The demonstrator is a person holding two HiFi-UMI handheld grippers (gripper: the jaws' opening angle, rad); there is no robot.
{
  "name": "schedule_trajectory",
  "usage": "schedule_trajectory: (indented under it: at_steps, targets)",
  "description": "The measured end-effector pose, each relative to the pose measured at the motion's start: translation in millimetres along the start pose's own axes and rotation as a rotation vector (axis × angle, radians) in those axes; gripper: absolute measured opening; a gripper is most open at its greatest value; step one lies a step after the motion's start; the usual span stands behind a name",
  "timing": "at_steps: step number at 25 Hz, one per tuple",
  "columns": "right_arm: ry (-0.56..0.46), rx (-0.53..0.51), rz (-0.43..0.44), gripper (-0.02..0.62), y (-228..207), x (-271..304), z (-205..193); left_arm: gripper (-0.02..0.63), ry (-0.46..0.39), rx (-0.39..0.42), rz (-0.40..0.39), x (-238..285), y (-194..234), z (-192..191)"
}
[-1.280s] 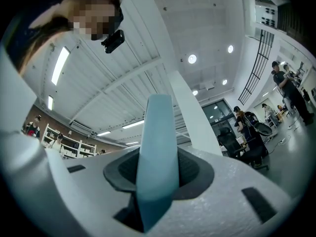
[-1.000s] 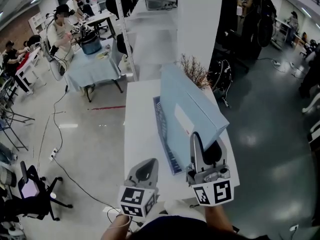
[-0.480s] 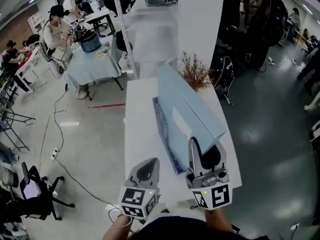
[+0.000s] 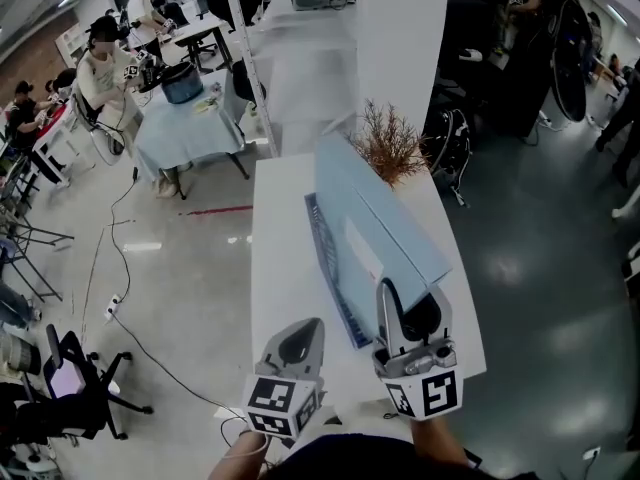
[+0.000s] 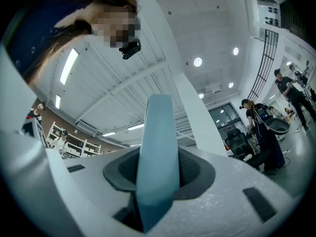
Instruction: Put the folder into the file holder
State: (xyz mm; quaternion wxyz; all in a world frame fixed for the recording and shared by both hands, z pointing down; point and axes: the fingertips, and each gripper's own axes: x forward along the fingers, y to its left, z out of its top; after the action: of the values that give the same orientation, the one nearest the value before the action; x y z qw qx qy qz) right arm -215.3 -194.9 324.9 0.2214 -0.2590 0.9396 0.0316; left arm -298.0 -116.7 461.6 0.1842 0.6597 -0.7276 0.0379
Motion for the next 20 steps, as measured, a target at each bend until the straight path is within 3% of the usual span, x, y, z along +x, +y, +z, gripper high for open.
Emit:
schedule_trajectory:
  at_steps: [20]
  targets:
    - [0.061,-0.003,0.022,0.149,2,-12,-29,0.005,0.004,-0.012,0.010,-2,-7,-4]
